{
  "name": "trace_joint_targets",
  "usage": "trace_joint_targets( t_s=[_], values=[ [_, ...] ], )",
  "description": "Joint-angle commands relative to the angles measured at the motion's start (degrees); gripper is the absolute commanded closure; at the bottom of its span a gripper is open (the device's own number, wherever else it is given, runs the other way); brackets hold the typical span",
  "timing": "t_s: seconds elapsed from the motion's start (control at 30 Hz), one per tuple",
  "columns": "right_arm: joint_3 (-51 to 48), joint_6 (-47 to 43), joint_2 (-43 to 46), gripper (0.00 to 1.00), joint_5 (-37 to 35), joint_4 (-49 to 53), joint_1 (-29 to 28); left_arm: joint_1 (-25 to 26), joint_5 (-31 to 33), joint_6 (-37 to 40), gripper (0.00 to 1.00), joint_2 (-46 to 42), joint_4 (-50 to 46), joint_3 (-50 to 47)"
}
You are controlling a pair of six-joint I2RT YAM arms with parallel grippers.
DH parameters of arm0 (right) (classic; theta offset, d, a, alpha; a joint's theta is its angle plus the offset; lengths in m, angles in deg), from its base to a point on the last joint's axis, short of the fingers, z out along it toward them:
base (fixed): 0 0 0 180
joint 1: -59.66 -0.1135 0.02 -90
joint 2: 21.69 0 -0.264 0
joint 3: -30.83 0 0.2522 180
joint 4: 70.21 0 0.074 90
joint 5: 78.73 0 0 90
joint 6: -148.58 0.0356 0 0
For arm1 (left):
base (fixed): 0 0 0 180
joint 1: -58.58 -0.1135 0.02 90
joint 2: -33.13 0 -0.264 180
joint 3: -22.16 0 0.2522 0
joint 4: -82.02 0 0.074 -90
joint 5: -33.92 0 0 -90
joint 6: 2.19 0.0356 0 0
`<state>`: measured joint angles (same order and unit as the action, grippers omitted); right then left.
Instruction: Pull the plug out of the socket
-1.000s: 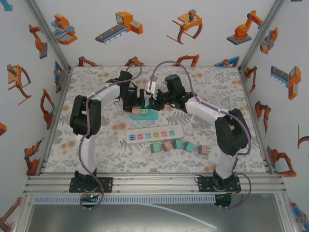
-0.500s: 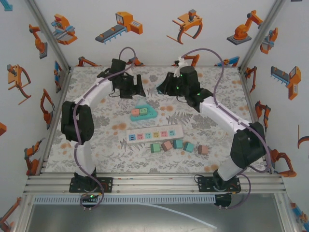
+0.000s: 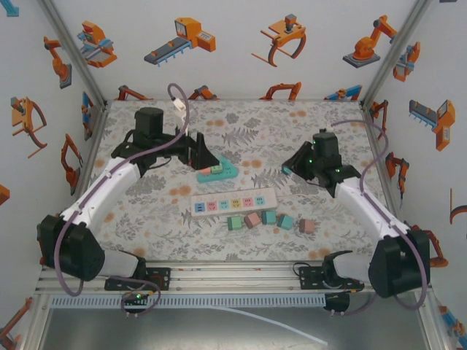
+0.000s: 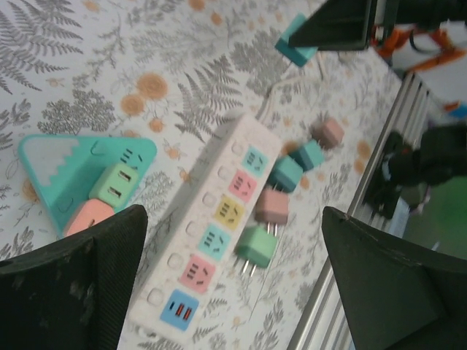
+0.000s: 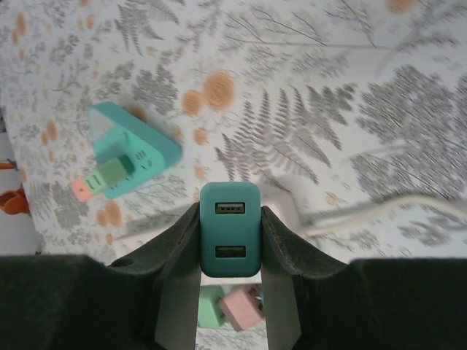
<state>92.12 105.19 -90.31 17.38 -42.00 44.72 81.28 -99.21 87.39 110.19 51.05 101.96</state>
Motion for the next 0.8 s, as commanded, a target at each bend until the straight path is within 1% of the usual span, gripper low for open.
trace_joint_targets(
  t_s=[0.0, 0.1, 0.2, 0.33, 0.47, 0.6, 0.77],
  values=[
    [-5.52, -1.81, 5.24, 0.95, -2.28, 2.5, 0.51, 0.08, -4.29, 16.33, 0.0, -3.9, -8.22, -1.35],
    [-10.62, -2.44, 8.41, 0.94, -2.91, 1.82, 0.62, 0.36, -11.59, 22.05, 0.03, -4.09, -11.6, -1.58],
    [-14.6, -1.61, 9.81, 0.93, -2.07, -0.19, 0.74, 1.53, -14.74, 23.2, 0.03, -3.42, -11.62, -1.81],
    [-17.54, -0.04, 9.54, 0.93, -0.58, -2.58, 0.78, 3.45, -15.71, 24.31, 0.03, -1.86, -11.62, -1.18],
    [-19.65, 1.19, 8.06, 0.89, -0.57, -5.57, 0.78, 4.53, -16.21, 24.86, 0.03, -0.51, -11.62, -0.31],
    [-20.82, 1.49, 5.79, 0.84, 0.82, -7.88, 0.69, 4.9, -16.18, 25.04, 0.03, -0.01, -11.71, 0.09],
    [-21.25, 1.2, 3.51, 0.76, 1.8, -8.76, 0.7, 5.0, -16.19, 25.32, 0.03, 0.09, -11.89, 0.07]
  ],
)
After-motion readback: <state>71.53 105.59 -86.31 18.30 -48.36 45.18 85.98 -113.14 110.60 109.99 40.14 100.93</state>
